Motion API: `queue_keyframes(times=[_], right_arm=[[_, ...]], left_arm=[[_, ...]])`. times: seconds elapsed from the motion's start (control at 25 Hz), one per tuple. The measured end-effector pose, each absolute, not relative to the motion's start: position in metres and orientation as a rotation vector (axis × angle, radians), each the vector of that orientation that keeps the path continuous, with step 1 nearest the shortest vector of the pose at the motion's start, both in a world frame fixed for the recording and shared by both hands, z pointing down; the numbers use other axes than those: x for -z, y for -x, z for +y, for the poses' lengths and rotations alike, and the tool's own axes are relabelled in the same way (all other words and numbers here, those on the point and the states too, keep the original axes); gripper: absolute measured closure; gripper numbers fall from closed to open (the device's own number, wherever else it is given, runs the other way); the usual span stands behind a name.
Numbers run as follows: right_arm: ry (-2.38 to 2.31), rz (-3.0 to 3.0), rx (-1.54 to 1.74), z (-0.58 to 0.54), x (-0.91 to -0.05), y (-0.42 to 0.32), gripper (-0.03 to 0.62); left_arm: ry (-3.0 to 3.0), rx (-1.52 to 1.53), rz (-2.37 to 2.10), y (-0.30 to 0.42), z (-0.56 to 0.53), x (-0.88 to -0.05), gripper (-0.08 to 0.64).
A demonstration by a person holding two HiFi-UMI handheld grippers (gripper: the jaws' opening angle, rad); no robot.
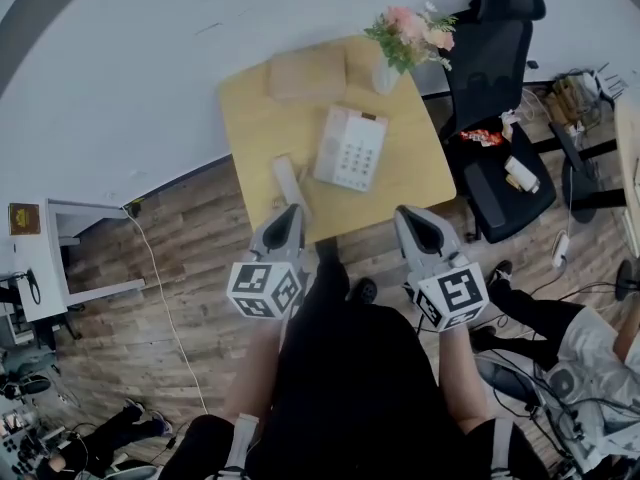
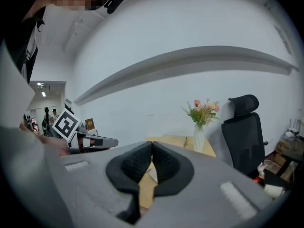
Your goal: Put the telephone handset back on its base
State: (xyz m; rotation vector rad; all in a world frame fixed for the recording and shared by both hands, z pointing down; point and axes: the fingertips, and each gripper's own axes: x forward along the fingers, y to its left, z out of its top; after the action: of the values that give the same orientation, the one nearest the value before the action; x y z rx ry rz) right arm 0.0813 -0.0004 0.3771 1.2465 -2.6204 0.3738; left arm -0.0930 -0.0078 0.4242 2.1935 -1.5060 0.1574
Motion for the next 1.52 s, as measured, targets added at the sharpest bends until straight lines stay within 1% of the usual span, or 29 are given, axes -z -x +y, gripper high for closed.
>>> queue_keyframes(times=[0.48, 0.84, 1.12, 1.16, 1.2, 1.24, 1.52], right_arm=[[-1.209, -2.592, -0.376, -0.055, -0.382, -0.039, 0.589], [-1.195, -2.559, -0.387, -0.085, -0.395, -0.004, 0.589], [-1.207, -2.536, -0.411, -0.097, -0.404, 0.009, 0.589], [-1.21, -2.531, -0.414, -0.098, -0.405, 0.01, 0.589], [-1.213, -2.525, -0.418, -0.099, -0.407, 0.01, 0.589], [-1.215, -2.52, -0.423, -0.099, -0.408, 0.01, 0.589], [-1.197, -2.491, -0.456, -0.095, -0.418, 0.015, 0.589]], left_arm=[[-2.094, -0.294, -1.499, 0.133, -0.063, -0.464, 0.548], [-2.048, -0.38, -1.427, 0.161, -0.084, -0.506, 0.546], [-2.025, -0.418, -1.394, 0.173, -0.094, -0.531, 0.545], [-2.022, -0.427, -1.386, 0.173, -0.094, -0.534, 0.537], [-2.02, -0.437, -1.377, 0.173, -0.094, -0.538, 0.495], [-2.018, -0.449, -1.367, 0.172, -0.094, -0.541, 0.482], [-1.979, -0.503, -1.341, 0.171, -0.093, -0.567, 0.453]])
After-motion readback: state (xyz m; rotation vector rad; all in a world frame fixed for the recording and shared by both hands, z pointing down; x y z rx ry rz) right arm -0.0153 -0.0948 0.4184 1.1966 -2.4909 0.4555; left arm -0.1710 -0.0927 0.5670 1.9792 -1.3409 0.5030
